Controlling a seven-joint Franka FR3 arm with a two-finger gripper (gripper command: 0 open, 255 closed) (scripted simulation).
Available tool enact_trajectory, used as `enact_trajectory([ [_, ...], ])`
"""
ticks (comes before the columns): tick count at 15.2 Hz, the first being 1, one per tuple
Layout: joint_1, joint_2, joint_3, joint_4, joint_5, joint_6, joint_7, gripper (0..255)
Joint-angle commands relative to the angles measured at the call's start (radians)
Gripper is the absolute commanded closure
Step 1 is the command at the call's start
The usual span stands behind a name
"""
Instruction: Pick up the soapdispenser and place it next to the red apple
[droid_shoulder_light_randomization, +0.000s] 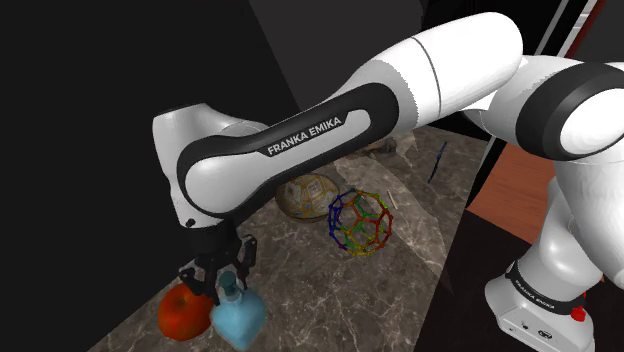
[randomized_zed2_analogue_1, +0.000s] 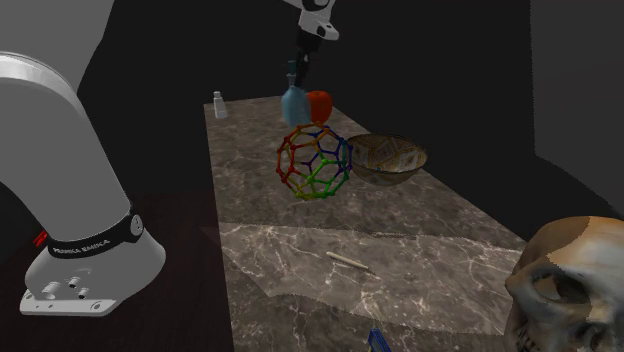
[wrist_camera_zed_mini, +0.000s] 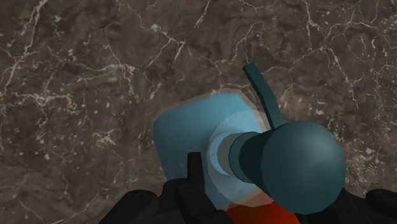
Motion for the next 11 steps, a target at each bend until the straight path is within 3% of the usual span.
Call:
enact_trajectory([
  [1,0.002,0.009,-0.001,-0.015,-0.001,0.024,-0.004,255],
  [11,0.002,0.02,-0.002,-0.029,-0.001,0.049,-0.01,255],
])
